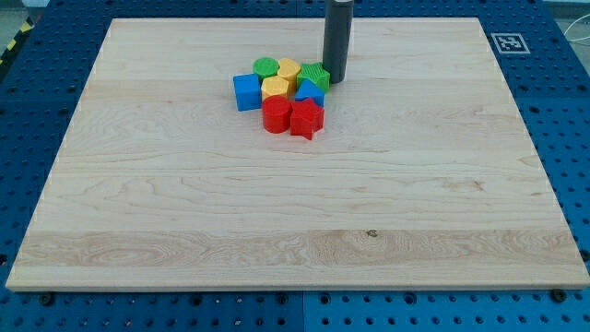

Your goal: Move your arm closer to the green circle

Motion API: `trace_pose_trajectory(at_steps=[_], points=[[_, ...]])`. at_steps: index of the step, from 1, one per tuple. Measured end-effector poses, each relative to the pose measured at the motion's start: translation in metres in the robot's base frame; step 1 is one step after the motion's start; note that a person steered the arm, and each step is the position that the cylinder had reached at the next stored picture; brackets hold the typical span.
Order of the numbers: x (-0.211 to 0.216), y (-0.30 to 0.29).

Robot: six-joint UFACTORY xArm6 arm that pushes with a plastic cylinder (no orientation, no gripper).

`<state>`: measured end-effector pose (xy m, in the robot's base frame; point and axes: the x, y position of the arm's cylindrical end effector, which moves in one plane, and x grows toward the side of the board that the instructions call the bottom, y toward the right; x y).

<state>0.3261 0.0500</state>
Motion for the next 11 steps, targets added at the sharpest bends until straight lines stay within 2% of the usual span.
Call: trace_pose_trajectory(at_steps=[3, 4, 6, 8, 10, 11], points=[[-0.024, -0.003], [-0.03, -0.021], [-0.03, -0.071], [-0.032, -0.044], [-0.035, -0.085], [-0.025, -0.084]])
